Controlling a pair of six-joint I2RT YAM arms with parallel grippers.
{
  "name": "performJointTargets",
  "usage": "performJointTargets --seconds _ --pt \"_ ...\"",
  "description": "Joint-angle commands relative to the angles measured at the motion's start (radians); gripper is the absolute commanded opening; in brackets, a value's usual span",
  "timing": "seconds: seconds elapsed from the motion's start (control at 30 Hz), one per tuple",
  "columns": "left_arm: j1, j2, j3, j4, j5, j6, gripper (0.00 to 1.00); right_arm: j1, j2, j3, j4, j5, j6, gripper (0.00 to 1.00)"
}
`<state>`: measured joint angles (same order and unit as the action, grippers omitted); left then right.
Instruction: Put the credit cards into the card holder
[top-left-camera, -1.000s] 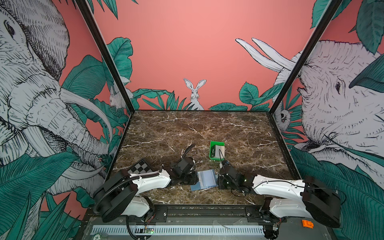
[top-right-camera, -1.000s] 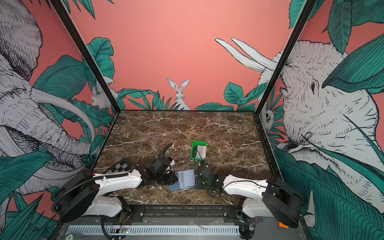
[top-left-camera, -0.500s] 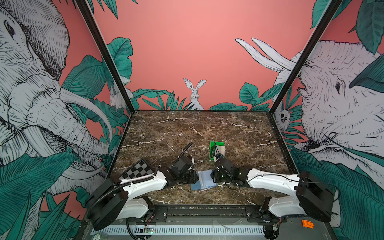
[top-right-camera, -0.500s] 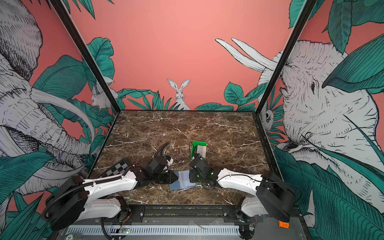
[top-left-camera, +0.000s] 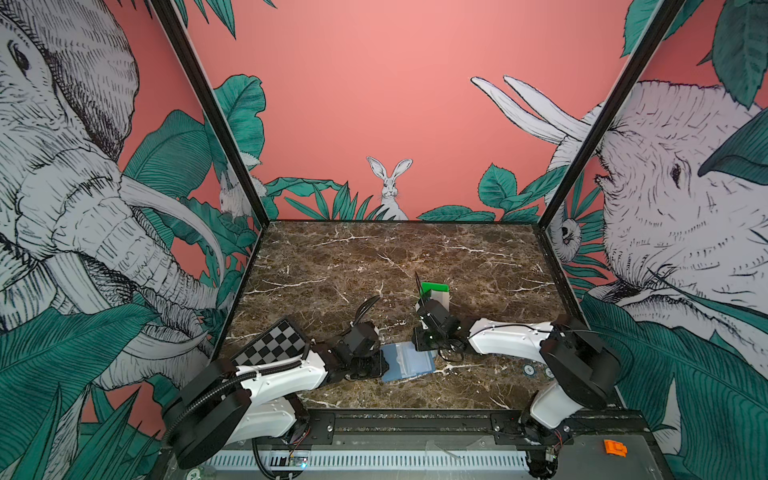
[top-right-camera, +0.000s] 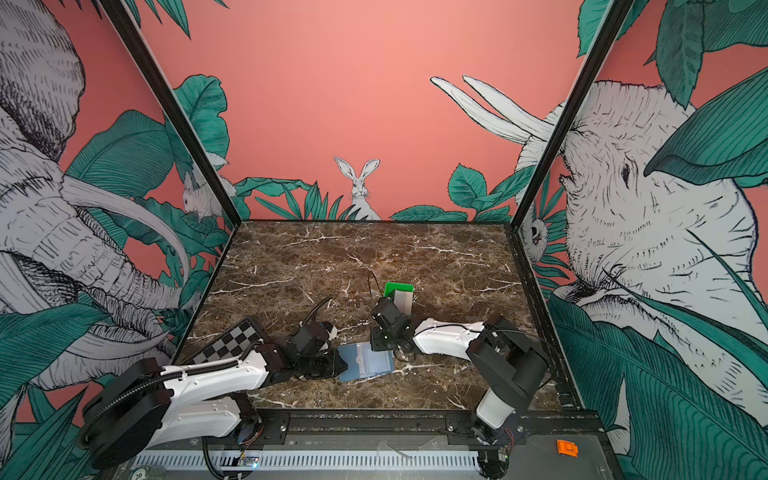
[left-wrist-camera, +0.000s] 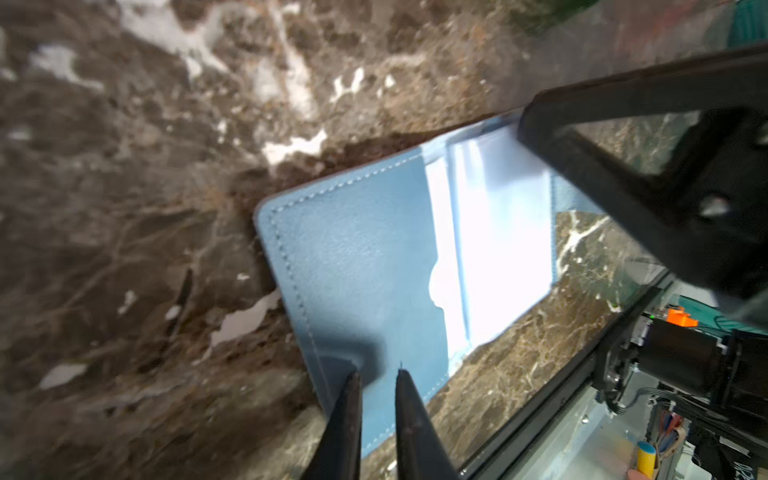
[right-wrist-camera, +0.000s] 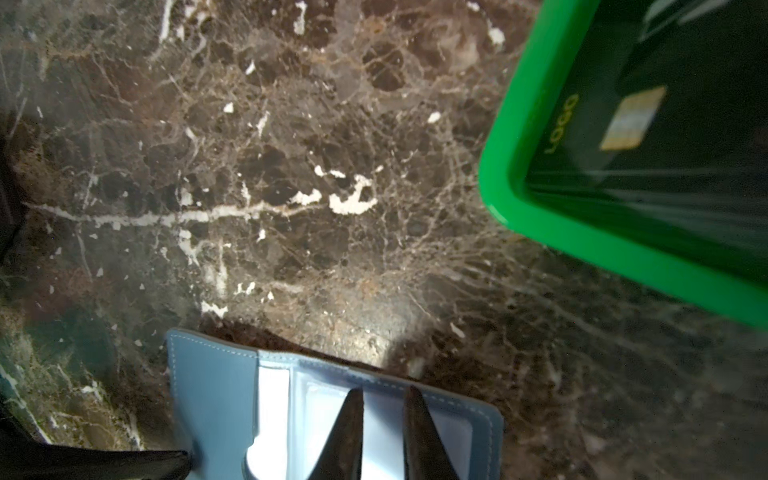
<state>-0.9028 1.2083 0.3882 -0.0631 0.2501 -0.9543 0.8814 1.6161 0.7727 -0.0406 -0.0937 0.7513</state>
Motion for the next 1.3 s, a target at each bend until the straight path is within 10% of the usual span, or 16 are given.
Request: performJointTargets --seconds 0.0,0.57,1.27 --pt "-0.005 0.023 -0.022 0.043 -0.013 -0.013 0.18 -0.004 -0.007 -0.068 0.027 -0.011 0.015 0.19" --pt "-0.001 0.109 0.051 0.029 -0.016 0.075 0.18 0.002 -0.242 -0.182 -0.023 0.035 0.045 0.20" --pt "0.053 0.106 0.073 -0.050 -0.039 0.157 0.18 0.043 -0.169 -0.179 0.004 0.018 0.092 0.21"
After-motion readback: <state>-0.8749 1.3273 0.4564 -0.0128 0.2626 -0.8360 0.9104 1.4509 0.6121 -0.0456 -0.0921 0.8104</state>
